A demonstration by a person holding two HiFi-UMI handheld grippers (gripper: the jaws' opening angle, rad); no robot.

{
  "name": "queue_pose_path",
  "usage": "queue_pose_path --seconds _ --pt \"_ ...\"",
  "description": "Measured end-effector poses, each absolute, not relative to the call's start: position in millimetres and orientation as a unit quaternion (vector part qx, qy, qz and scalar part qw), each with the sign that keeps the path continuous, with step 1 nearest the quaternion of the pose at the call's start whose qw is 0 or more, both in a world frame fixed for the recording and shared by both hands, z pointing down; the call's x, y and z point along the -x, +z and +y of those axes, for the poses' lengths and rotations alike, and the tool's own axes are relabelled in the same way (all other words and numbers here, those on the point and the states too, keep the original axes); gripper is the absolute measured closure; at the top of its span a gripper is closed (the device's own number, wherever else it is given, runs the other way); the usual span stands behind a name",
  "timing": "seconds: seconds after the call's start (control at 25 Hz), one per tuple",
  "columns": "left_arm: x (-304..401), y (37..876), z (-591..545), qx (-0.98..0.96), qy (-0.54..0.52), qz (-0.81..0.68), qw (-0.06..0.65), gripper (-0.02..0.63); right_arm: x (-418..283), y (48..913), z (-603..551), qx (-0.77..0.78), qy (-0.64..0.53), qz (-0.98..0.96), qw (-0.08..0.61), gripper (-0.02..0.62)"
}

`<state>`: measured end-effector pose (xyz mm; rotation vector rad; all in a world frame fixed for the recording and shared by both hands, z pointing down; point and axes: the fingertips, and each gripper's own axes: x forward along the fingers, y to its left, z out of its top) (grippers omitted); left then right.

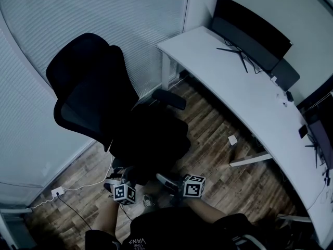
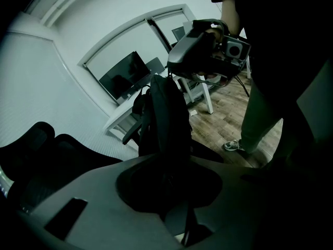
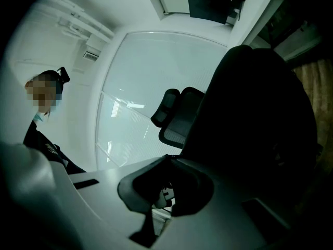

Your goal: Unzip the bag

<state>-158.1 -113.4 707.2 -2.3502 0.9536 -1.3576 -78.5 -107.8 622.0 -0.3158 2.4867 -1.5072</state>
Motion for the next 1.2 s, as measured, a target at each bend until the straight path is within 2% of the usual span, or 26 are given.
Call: queue_pose_path --seconds 1.2 --pt "144 693 -149 0.737 -0.464 0.492 0.008 0.548 -16 599 -210 0.048 -0.522 0.844 0.113 0.549"
